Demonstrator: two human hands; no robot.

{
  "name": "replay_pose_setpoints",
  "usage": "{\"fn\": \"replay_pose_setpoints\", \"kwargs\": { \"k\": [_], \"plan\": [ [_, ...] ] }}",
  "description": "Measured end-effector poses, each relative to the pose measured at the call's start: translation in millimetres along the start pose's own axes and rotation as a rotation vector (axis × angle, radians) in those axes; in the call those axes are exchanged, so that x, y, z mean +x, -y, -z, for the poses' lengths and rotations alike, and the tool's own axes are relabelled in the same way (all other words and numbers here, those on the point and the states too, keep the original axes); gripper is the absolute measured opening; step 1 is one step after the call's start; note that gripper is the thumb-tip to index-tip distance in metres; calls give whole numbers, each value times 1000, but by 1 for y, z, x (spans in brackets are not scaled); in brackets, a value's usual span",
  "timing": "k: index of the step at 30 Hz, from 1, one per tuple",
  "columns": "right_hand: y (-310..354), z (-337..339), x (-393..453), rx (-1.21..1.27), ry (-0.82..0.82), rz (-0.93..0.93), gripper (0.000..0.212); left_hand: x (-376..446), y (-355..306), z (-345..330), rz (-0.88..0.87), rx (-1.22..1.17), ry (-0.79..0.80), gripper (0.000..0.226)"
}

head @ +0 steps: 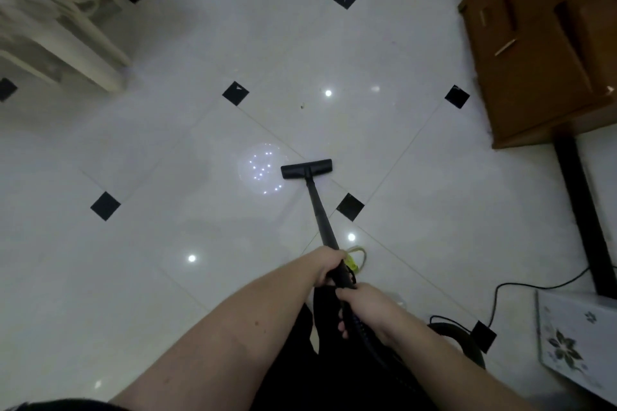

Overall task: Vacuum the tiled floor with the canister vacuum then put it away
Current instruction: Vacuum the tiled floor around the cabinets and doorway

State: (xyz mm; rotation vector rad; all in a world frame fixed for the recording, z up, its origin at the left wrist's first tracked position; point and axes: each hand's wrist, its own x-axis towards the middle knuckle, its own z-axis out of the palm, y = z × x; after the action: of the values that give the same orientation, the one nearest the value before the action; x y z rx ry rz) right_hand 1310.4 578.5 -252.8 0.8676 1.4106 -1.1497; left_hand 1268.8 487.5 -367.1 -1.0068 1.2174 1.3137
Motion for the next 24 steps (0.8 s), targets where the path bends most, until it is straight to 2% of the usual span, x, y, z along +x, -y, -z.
{"fn": "replay_pose_setpoints", "kwargs": {
  "k": [14, 19, 24],
  "plan": [
    [80, 109, 24, 56, 7, -22, 20, 2, -114, -66, -122, 123, -51, 12],
    [105, 109, 39, 80, 1, -19, 15, 16, -143, -58, -114, 178, -102, 18],
    [135, 97, 51, 130, -8, -29, 18, 29, -173, -37, -100, 206, -107, 22]
  ]
}}
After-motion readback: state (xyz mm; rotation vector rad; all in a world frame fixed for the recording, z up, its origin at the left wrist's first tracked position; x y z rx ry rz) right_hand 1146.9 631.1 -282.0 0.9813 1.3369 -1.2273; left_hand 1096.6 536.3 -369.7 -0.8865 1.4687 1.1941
